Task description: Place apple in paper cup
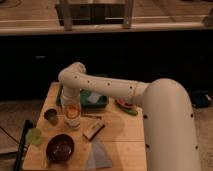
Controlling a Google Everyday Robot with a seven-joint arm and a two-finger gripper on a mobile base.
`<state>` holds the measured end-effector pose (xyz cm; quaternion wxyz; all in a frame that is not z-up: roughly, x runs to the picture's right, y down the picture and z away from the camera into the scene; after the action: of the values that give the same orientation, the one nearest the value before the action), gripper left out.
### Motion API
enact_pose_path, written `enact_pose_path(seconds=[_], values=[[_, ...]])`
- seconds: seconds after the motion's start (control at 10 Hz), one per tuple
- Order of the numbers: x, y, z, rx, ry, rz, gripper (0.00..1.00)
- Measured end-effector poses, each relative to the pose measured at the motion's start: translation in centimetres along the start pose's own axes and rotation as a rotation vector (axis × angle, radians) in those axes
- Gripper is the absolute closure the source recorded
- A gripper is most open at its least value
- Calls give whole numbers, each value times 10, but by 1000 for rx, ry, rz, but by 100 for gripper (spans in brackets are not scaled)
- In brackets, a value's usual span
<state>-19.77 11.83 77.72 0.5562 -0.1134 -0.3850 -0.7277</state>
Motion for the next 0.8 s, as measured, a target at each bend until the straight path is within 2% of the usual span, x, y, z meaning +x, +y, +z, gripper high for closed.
enact_pose_path(seconds=[0.7, 0.8], values=[[-11, -8, -3, -7, -14, 1, 100], [-14, -10, -4, -7, -19, 1, 98]])
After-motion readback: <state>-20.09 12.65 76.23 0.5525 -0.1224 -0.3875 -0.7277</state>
